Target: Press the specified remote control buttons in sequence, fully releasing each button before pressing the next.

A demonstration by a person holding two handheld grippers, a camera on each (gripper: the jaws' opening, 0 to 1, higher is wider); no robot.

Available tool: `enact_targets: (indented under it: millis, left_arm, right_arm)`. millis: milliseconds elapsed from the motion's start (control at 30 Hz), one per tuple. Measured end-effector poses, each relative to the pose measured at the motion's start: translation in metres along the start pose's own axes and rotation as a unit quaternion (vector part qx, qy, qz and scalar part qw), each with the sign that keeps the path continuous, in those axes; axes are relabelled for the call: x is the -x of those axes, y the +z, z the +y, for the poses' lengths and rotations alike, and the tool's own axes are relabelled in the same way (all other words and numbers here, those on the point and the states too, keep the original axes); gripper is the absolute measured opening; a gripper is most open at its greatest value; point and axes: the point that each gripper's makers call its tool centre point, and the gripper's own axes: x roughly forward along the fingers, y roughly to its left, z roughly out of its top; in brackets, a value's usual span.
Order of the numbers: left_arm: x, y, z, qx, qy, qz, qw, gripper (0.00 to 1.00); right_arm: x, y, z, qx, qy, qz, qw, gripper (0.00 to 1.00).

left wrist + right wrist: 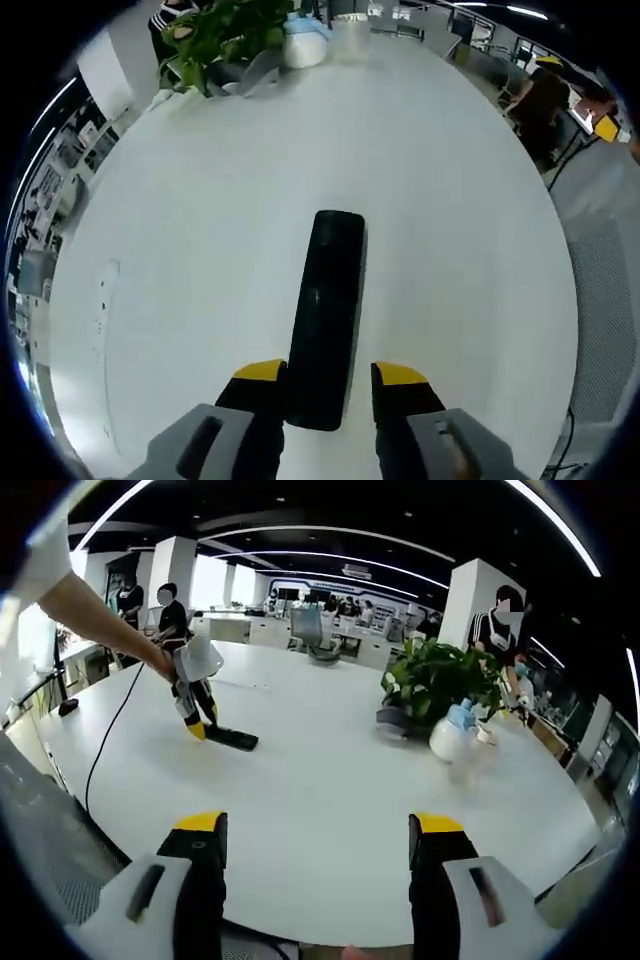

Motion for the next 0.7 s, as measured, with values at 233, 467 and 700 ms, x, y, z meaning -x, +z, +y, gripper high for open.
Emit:
enact_targets:
  millis: [233, 467, 700]
  left_arm:
    - [0.0015, 0.002, -0.0011, 0.015, -0.01, -0.018, 0.9997, 0.33]
    - [0.0014, 0.0034, -0.0061, 0.004, -0.013, -0.026, 0.9996, 0.28]
    - [0.0026, 0.0036, -0.0068, 0.007, -0.012, -0.039, 0.9991, 0.24]
  right_arm:
    - [-0.0007, -0.0003, 0.0024, 0.007, 0.004, 0.003, 1.0, 0.76]
    - [-0.0016, -0.0019, 0.0048, 0.015, 0.008, 0.009, 0.9998, 0.76]
    - [-0.001, -0.0011, 0.0051, 0.018, 0.008, 0.007, 0.9998, 0.76]
